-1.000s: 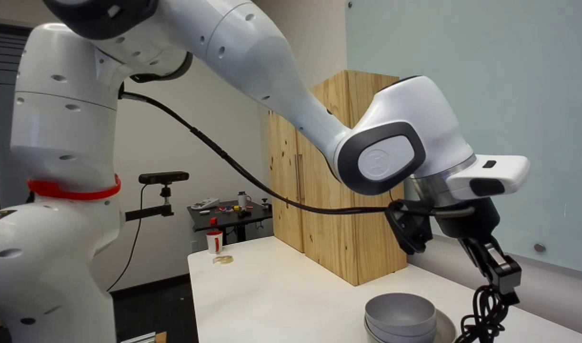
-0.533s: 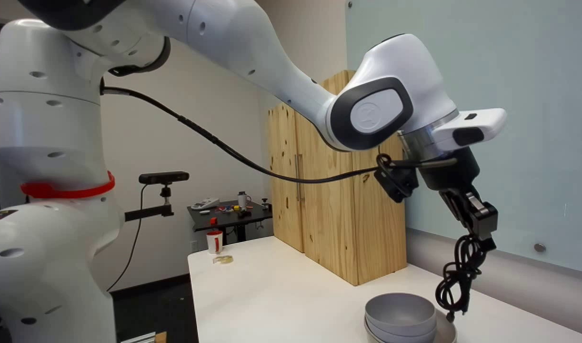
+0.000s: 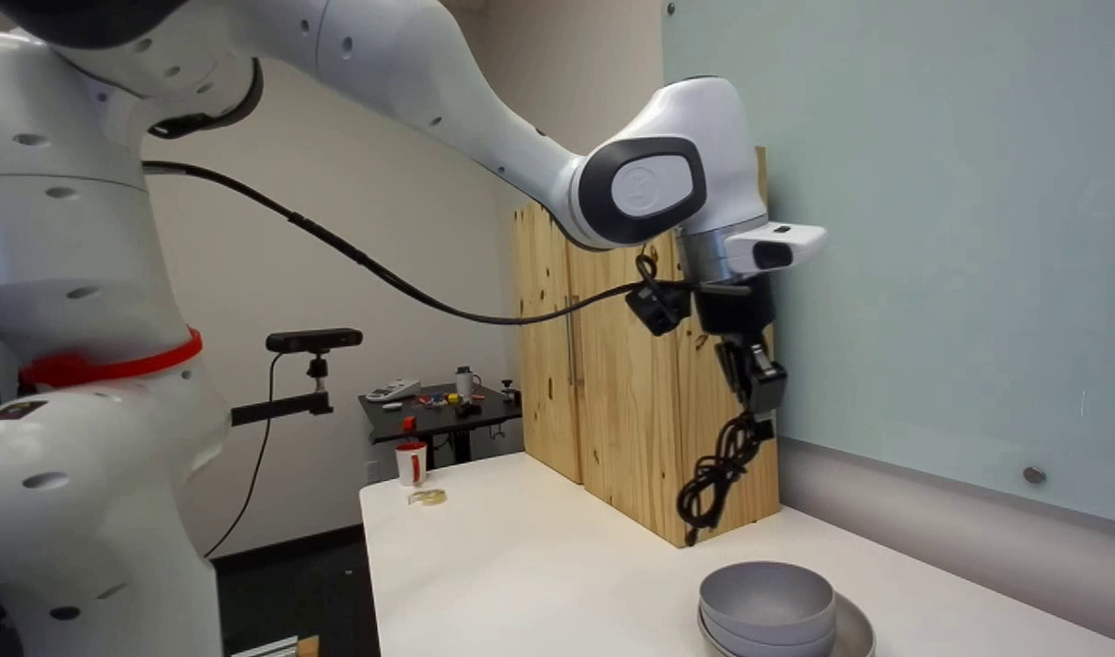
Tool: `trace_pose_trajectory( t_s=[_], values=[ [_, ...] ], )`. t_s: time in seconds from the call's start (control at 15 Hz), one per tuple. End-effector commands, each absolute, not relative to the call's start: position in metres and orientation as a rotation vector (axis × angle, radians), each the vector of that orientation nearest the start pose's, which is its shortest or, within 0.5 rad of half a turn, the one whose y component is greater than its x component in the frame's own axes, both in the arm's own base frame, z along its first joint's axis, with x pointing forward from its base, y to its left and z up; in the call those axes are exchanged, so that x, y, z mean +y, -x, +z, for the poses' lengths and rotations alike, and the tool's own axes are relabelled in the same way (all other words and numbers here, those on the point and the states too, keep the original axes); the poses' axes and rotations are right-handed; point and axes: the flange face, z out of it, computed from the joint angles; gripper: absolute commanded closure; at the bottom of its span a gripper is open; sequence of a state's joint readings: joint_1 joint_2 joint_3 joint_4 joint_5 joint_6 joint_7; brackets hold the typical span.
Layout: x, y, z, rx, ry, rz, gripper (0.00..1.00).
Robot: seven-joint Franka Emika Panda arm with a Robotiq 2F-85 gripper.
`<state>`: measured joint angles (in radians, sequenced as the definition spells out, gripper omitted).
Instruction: Remove the black cable from the glass cup and put it on the table
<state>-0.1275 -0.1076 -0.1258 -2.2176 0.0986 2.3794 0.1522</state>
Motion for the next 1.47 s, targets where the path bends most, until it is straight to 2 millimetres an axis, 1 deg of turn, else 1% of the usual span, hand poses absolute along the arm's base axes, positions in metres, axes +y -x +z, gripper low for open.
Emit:
trace_pose_trajectory(
  t_s=[0.0,0.13,0.2,0.33,0.53,0.87,1.0,1.07,1.2,1.4],
  values=[
    [-0.093,-0.486,0.425,0.528,2.966,-0.168,0.97],
    [-0.076,-0.474,0.411,0.458,3.012,-0.089,0.97],
    [-0.07,-0.468,0.399,0.429,3.031,-0.05,0.97],
    [-0.062,-0.459,0.376,0.407,3.055,0.007,0.97],
    [-0.054,-0.452,0.336,0.376,3.09,0.015,0.97],
    [-0.039,-0.45,0.28,0.343,3.098,-0.02,0.97],
    [-0.031,-0.45,0.259,0.336,3.096,0.049,0.97],
    [-0.028,-0.449,0.248,0.338,3.082,0.126,0.97],
    [-0.023,-0.449,0.232,0.34,3.079,0.19,0.97],
    [-0.021,-0.45,0.217,0.325,3.087,0.235,0.97]
  ],
)
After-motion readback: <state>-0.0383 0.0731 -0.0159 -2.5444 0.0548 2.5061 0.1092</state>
